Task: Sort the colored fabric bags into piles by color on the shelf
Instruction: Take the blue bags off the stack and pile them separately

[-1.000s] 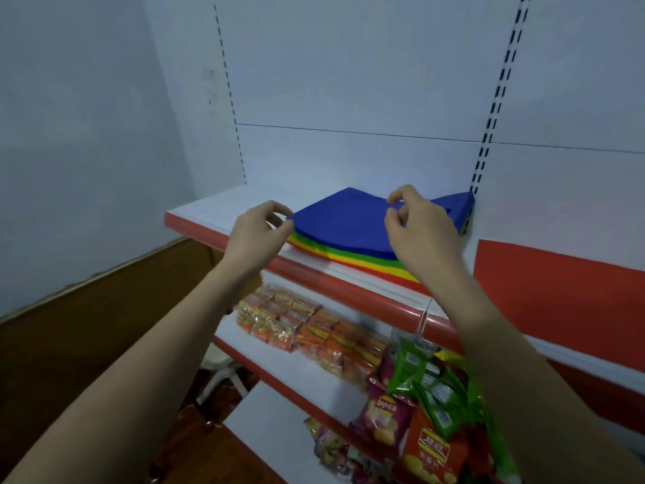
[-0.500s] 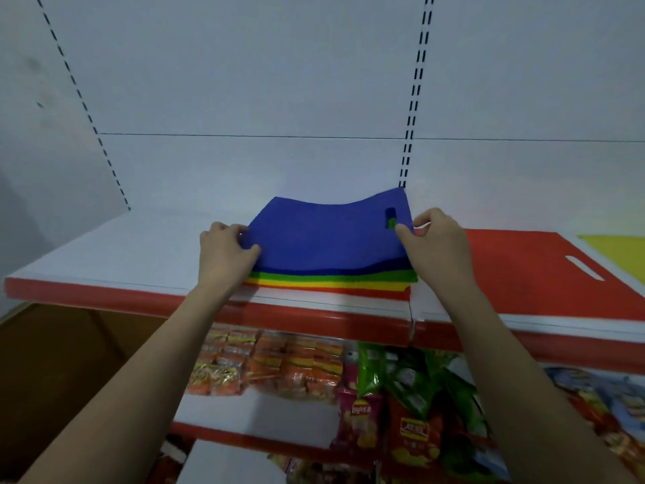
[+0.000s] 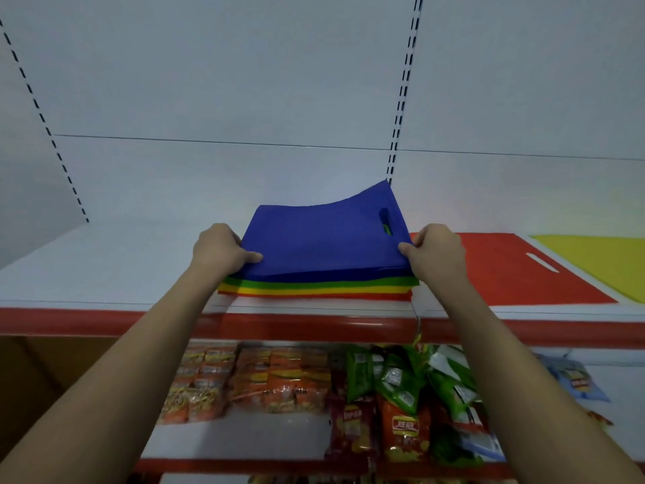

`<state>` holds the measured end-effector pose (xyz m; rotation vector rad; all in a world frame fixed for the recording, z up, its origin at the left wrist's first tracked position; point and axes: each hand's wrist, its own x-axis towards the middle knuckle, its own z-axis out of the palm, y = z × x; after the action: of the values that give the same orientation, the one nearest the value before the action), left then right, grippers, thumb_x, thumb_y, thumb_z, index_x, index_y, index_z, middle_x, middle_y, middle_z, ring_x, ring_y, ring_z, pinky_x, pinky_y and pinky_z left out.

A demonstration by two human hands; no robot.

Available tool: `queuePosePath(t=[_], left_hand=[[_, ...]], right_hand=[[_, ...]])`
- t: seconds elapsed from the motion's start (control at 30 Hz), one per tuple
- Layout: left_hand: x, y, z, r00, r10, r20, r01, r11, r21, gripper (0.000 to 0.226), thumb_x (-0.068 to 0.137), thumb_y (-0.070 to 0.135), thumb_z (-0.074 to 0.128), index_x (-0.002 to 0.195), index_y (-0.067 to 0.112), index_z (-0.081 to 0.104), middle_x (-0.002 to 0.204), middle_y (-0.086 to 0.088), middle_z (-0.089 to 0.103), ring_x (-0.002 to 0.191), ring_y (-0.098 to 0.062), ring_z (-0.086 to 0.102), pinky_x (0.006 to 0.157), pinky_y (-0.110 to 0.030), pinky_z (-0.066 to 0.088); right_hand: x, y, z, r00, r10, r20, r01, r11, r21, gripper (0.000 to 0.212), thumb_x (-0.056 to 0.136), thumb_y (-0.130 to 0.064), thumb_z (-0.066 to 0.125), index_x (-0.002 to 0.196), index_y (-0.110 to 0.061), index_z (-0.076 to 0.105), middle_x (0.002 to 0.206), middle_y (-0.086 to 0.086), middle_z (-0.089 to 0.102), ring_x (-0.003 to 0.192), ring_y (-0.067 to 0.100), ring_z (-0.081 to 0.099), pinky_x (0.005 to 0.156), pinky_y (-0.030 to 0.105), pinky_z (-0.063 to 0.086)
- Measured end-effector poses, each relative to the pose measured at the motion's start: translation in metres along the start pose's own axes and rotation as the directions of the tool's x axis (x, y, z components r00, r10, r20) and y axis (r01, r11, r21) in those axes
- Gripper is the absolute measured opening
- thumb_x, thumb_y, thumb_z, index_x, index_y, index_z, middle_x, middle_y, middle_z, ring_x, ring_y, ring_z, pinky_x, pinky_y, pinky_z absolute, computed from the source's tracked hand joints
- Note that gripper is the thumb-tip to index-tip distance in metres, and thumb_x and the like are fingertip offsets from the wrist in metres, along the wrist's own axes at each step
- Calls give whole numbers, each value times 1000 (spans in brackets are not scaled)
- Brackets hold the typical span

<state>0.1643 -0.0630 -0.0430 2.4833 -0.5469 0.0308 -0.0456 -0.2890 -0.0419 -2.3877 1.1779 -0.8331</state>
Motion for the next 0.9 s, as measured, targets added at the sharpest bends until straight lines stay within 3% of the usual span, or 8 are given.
queuePosePath(t=[0.13,0.37,0.57,0.63,0.77,0.83,0.9], left_hand=[[2,8,-1,1000,6,1,-6,999,-36,26,77,25,83,90,4,73,90,-9,64,81,-27,56,72,-33,44],[3,17,-13,999,3,47,0,998,-61,25,76,18,83,91,1,73,94,-14,70,81,-28,60,68,-36,46],[-3,17,-30,1000,7,14,-1,931,-366,8,89,8,67,82,7,64,102,-15,66,95,-30,62,84,-44,55],[-6,16,-33,998,28,56,6,850,-527,3,94,6,59,93,8,56,111,-16,63,98,-31,63,85,-47,56],[-20,26,-33,977,132,170,35,680,-732,43,99,1,47,138,19,40,121,-10,58,98,-28,65,78,-45,58],[-27,36,-30,959,216,183,2,642,-766,55,99,-4,43,144,28,39,119,-10,61,98,-29,66,80,-47,58],[-35,50,-21,936,298,185,-46,625,-779,55,98,-7,41,141,27,48,129,-9,59,107,-29,64,87,-45,57]], right_hand=[[2,-1,-3,1000,7,3,-7,999,-32,22,92,-22,65,88,0,63,80,11,64,74,28,61,63,34,49],[0,-7,-14,996,-76,-46,76,997,-19,9,92,-14,61,93,-5,62,90,10,61,83,29,58,68,34,45],[-4,-22,-29,995,-65,-74,73,991,116,8,93,-10,52,94,-5,59,92,9,60,83,27,52,66,32,38],[-8,-25,-39,996,-54,-66,67,973,220,8,93,-8,49,99,-5,55,95,11,61,81,27,56,64,35,45],[-27,-17,-66,1000,-14,-6,15,873,487,31,89,4,38,112,-16,45,93,18,64,67,26,61,50,33,49],[-40,-8,-82,1000,12,-12,-4,843,537,40,86,10,35,112,-18,48,96,16,63,71,29,64,49,32,51],[-54,4,-96,998,50,-41,-18,830,558,44,85,14,33,111,-15,54,98,10,61,73,27,65,49,33,52]])
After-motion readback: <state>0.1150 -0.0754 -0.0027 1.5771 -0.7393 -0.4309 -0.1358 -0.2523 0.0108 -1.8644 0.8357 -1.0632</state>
